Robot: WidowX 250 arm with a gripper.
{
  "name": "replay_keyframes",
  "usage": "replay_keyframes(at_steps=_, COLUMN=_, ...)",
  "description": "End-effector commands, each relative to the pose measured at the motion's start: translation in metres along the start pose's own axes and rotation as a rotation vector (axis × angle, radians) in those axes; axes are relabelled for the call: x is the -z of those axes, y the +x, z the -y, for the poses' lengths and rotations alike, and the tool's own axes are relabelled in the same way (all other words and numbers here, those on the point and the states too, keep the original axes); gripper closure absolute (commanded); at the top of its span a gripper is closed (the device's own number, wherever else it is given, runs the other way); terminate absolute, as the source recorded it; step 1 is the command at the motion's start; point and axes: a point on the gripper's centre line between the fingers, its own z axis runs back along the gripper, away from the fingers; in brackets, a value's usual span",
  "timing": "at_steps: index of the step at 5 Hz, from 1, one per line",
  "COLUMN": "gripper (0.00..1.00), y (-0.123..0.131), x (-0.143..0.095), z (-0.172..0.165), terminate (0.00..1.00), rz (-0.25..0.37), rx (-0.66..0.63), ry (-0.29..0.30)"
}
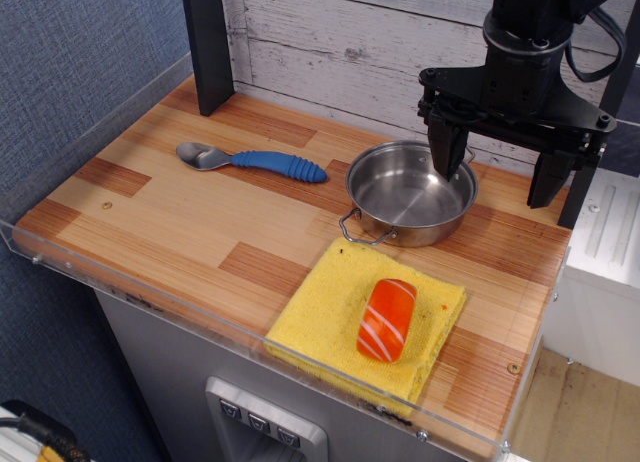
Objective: Move the spoon to the front edge of the table.
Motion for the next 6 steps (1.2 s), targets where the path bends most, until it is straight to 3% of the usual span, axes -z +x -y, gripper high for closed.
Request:
replay_keyframes(at_steps=1, gripper=0.0, y=0.0, x=0.0, z=0.0, terminate=0.0, rz=0.0, rx=0.0, ry=0.0)
replay_keyframes(at_steps=2, gripper=0.0, y=0.001, x=-0.005, z=-0.027, terminate=0.0, rz=0.029, rx=-0.247, ry=0.042)
replay_keyframes(at_steps=3, gripper=0.0, y=-0.002, x=-0.006, z=-0.051, terminate=0.0, rz=0.011, rx=-0.472, ry=0.123)
replay_keyframes(at_steps=5, gripper=0.0, y=-0.003, x=-0.001, z=-0.115, terminate=0.0, rz=0.055, rx=-0.92, ry=0.21)
replay_keyframes(at_steps=6, gripper=0.0, y=-0.007, x=0.005, z=-0.146, terminate=0.0, rz=0.099, rx=-1.18, ry=0.198)
